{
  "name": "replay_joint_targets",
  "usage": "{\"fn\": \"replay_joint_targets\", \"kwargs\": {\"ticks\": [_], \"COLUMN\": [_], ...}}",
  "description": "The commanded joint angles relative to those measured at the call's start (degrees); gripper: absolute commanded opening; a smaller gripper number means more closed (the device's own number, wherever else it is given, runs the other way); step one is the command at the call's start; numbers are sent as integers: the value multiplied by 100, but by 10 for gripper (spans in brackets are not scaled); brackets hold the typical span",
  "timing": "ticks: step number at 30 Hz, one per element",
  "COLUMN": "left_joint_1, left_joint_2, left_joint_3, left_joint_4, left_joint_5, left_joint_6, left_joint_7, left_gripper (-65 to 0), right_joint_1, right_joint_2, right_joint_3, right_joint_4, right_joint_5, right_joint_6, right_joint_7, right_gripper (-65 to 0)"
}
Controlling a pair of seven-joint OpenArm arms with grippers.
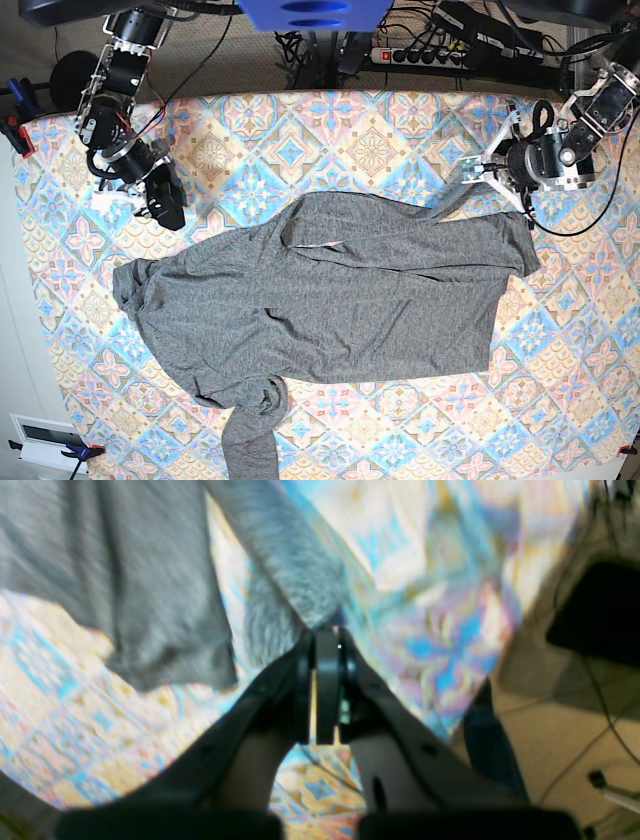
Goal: Layout the t-shirt on the table in an organized manner, then fold the t-shirt properly
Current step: 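Pull the grasped sleeve with the left gripper away from the shirt body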
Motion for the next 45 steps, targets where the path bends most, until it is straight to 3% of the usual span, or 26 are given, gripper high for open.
{"fn": "replay_joint_targets", "kwargs": {"ticks": [1,5,10,17,26,33,36,45], "left_joint_1": [-78,-52,19,1153,1979,2313,2305,2313], "left_joint_2": [-141,-361,-387,-387,-220,-546,-502,70], "left_joint_3": [-56,-74,-223,-979,-944,-566,-645,-689], "left_joint_4": [43,-194,-651,-889,-669,-713,-713,-871], "left_joint_5": [40,119,339,708,1376,1437,1815,2826], "left_joint_6": [21,21,21,21,21,21,21,21], "left_joint_7": [-75,-75,-75,-111,-128,-365,-348,-357], "left_gripper": [-650,-650,-650,-650,-650,-650,-650,-650], "right_joint_1": [55,46,64,90,99,99,99,495], "right_joint_2": [62,62,62,62,62,62,62,62], "right_joint_3": [-1,-10,-142,-248,-248,-248,-248,-256], "right_joint_4": [98,98,98,98,89,89,89,89], "right_joint_5": [119,119,119,119,110,110,110,-118], "right_joint_6": [62,62,62,62,62,62,62,62], "right_joint_7": [-6,-6,-6,-6,3,12,30,38], "right_gripper": [-370,-370,-370,-370,-370,-370,-370,-369]}}
